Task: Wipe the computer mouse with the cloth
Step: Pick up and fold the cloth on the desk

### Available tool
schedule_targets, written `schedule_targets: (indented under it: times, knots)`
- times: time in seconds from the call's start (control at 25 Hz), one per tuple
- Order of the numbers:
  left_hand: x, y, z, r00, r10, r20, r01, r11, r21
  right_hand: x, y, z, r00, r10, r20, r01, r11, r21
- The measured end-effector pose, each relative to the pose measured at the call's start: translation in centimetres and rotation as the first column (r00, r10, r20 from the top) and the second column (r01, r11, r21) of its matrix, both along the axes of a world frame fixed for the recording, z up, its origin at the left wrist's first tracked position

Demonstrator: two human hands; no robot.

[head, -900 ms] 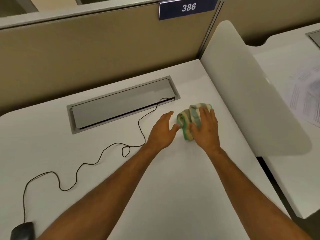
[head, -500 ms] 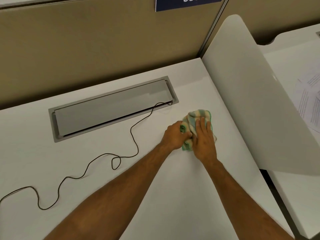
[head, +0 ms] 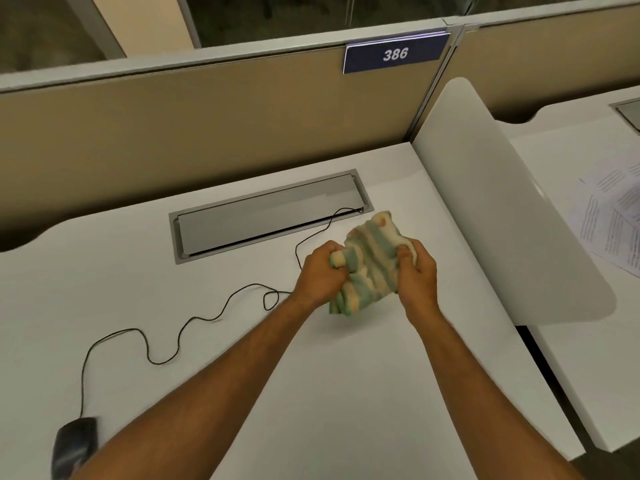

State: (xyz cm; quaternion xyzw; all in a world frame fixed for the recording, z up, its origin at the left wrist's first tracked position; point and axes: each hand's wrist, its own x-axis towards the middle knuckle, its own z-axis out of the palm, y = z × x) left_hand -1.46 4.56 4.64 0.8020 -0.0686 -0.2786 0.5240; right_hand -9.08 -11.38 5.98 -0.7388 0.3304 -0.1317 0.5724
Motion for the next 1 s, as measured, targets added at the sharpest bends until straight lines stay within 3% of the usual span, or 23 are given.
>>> schedule_targets:
  times: [0.16,0.28,0.44,0.52,0.64,0.76,0.84,0.96,1.0]
  knots:
    - [-2.5,7.0,2.9,0.996,0.067,0.050,-0.066,0.997,-0.026,-1.1,4.6,3.8,0.995,-0.065,0.074,0.051,0.982,0.180]
    - [-4.8,12.1,4.4,0.987,0.136,0.086,-0.132,0.990,-0.049,-2.9,9.1,5.5,0.991,-0.103,0.088,0.057,0.907,0.417]
    - [-8.8,18.4,5.9,0.917,0.372,0.141,-0.383,0.922,0.060,-6.2,15.7,7.6,0.982,-0.107,0.157,-0.015,0.782,0.624]
    - [-10.8,21.1,7.1,0.916,0.400,-0.022,-0.401,0.915,-0.053,-7.8,19.2,8.3,0.978,-0.095,0.187,-0.061,0.726,0.685]
    - [-14.2,24.9,9.2,0.915,0.223,-0.338,-0.336,0.883,-0.328,-10.3,25.3,8.5,0.987,-0.030,0.160,-0.102,0.648,0.755]
    - [-17.0,28.4,10.1,0.915,0.135,-0.379,-0.310,0.838,-0.450,-12.6,30.9,7.4,0.991,0.042,0.124,-0.125,0.575,0.808]
    - [-18.4,31.1,10.0,0.942,0.167,-0.291,-0.281,0.867,-0.411,-13.8,34.0,6.9,0.992,0.101,0.079,-0.125,0.621,0.773]
    - [-20.0,35.0,9.1,0.950,0.208,-0.231,-0.284,0.885,-0.369,-15.0,36.3,6.4,0.985,0.164,-0.044,-0.108,0.804,0.585]
    - [-20.5,36.3,8.9,0.949,0.206,-0.237,-0.285,0.883,-0.373,-15.5,36.8,6.2,0.973,0.226,-0.045,-0.162,0.807,0.568]
